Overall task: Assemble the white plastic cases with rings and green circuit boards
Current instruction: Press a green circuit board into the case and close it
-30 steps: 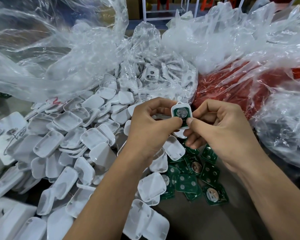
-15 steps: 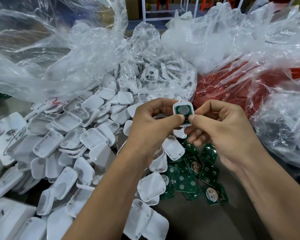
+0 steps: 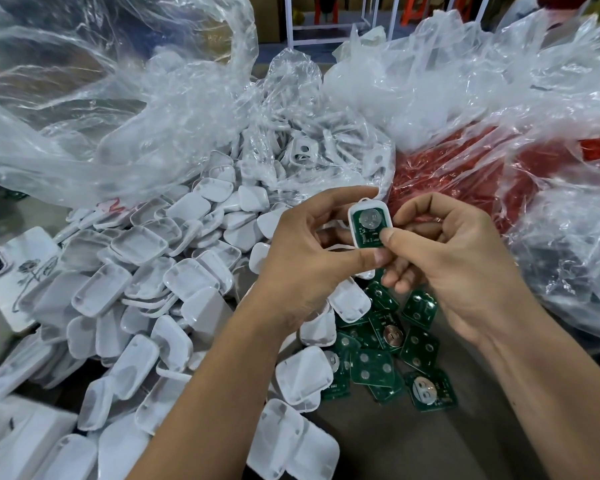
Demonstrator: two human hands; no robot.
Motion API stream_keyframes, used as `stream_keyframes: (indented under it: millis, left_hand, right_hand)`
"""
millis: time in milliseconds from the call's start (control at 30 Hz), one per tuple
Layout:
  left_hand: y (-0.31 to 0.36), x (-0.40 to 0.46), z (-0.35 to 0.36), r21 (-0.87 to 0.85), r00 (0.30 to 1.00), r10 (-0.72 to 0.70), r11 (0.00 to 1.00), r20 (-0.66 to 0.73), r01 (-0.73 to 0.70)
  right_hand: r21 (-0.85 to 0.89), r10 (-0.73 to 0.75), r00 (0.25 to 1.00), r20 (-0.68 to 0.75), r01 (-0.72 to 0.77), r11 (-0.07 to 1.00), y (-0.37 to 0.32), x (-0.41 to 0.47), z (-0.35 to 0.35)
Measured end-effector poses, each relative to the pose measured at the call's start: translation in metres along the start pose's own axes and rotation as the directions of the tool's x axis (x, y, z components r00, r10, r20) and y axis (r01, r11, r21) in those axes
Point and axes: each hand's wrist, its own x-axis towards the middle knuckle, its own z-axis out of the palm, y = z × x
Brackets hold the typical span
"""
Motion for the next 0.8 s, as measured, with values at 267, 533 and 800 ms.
stream_keyframes:
  millis: [267, 533, 800]
  left_hand:
    - [0.003, 0.000, 0.000, 0.027, 0.997, 0.082, 0.996, 0.009, -0.083]
    - [0.002, 0.002, -0.006, -0.473, 0.964, -0.086, 0.858, 0.253, 0.200]
    - [-0.001, 0.005, -0.004, -0.654, 0.923, -0.219, 0.654, 0.317, 0.380]
  right_hand:
    - [0.136, 0.074, 0.993, 0.086, -0.086, 0.987, -0.004, 0.000, -0.006]
    - [0.290, 0.143, 0.973, 0.182, -0.192, 0.938, -0.014, 0.001, -0.010]
    - [0.288, 0.107, 0.978, 0.180, -0.156, 0.945, -0.011, 0.001, -0.010]
